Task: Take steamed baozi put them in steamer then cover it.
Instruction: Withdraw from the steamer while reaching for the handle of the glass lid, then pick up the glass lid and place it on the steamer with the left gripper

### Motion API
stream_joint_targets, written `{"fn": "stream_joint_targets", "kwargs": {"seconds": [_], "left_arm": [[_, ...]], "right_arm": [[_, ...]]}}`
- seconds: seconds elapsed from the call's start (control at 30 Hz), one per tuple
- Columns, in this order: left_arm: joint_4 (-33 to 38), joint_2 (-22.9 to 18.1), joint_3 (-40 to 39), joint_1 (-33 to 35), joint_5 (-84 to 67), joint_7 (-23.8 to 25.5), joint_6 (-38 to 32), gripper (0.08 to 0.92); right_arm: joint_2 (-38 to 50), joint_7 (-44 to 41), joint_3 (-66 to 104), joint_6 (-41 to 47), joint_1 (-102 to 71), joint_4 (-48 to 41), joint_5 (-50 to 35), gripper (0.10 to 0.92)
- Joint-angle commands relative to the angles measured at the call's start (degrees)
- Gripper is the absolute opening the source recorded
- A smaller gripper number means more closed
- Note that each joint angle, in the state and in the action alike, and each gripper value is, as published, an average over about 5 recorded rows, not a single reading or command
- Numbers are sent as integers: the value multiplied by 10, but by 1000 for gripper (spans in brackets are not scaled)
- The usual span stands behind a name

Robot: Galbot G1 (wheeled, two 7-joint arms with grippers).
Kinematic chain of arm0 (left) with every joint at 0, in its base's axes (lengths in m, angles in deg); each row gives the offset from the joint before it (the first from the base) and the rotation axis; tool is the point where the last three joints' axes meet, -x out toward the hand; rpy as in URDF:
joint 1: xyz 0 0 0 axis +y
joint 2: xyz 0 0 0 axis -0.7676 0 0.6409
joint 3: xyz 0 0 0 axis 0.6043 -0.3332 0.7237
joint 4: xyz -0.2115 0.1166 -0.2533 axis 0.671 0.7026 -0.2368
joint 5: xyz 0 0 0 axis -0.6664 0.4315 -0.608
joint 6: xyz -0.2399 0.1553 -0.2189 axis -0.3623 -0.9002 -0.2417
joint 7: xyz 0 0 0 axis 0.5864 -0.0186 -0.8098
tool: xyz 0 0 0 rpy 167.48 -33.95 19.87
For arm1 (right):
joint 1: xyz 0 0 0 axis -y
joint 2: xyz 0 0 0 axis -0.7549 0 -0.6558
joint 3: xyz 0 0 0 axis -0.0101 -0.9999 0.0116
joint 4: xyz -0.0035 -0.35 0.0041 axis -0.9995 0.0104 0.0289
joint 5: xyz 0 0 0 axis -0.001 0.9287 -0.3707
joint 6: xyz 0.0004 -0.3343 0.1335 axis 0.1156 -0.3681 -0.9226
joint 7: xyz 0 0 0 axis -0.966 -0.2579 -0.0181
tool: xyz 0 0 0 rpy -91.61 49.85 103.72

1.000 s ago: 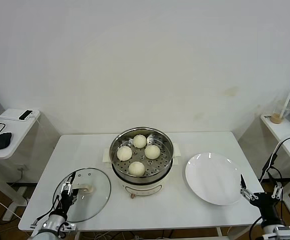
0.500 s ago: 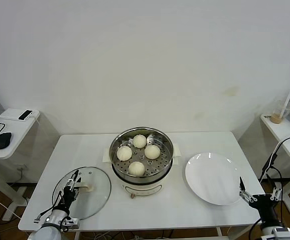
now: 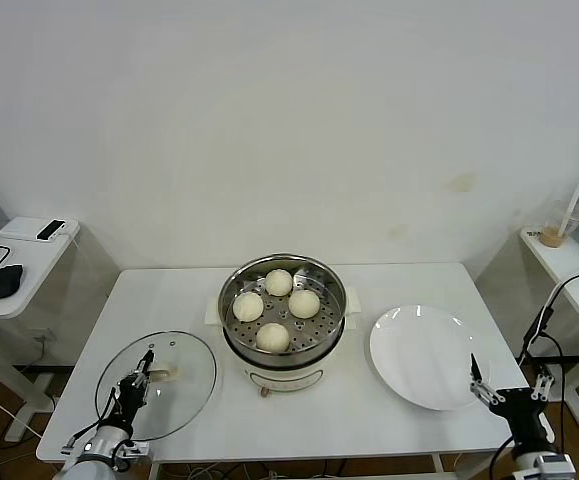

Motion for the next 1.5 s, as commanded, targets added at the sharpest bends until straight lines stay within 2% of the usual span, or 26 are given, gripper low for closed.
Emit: {"fn": "stream_joint_targets", "kwargs": {"seconds": [0.03,0.43,0.7,0.87,1.0,1.3,1.5], "left_arm": [[56,16,30,35,-36,2,4,142],[204,76,141,97,-94,85,64,142],[268,115,133,85,-132,132,135,142],[288,159,53,50,-170,139,184,142],[303,175,-31,-16,-179,150,232,142],[308,141,-195,-156,-132,198,321,142],[278,81,-262,-227,-60,249,344,142]], "right_arm": [[0,0,-6,-1,0,3,0,823],[-4,-1,-24,-4,10,7,3,823],[-3,-10,-36,-5,10,1,16,823],[-6,-12,-39,-8,14,-5,31,823],[-9,-12,-42,-9,16,-5,49,823],[-40,-6,-70,-7,17,-11,96,823],[-51,0,-83,-11,17,-19,123,823]]}}
